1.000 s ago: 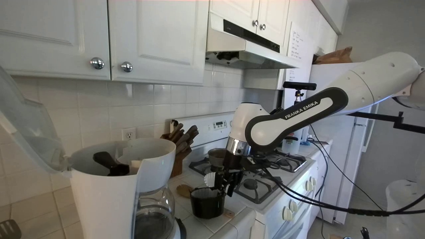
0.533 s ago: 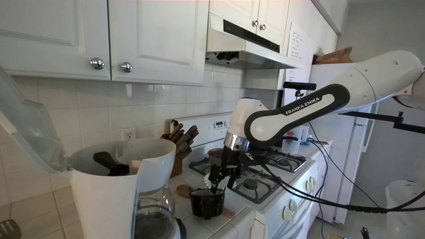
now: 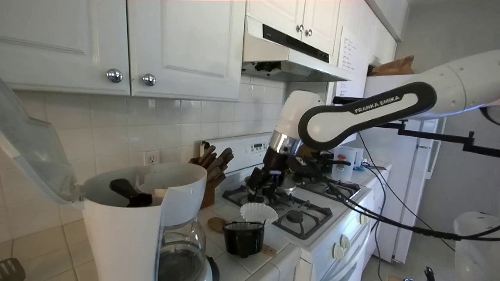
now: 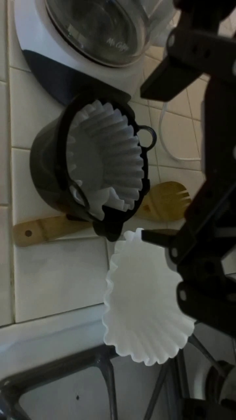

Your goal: Remove the black object from the coffee machine, then put it on the counter

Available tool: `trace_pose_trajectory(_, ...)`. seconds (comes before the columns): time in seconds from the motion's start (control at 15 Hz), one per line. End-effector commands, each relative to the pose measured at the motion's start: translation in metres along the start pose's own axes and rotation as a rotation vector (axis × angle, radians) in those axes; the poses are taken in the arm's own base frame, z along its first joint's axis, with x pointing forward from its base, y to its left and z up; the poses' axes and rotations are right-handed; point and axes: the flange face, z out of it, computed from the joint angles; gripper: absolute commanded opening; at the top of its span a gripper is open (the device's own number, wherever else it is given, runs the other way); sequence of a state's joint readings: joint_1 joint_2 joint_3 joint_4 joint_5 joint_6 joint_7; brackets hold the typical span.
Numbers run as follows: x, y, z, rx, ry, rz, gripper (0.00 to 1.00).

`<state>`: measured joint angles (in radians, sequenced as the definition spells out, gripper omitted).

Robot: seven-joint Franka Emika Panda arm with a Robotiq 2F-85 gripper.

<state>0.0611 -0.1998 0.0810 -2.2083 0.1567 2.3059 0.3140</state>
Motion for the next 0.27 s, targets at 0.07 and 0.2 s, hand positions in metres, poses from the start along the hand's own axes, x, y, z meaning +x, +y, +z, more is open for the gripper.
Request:
trace_pose_trajectory(0.07,-0.034,-0.006,-0.066,-0.040,0.001,-0.245,1.00)
trace_pose_trajectory(0.2,-0.022,-0.008,-0.054,-0.021,-0.003,-0.188,1.00)
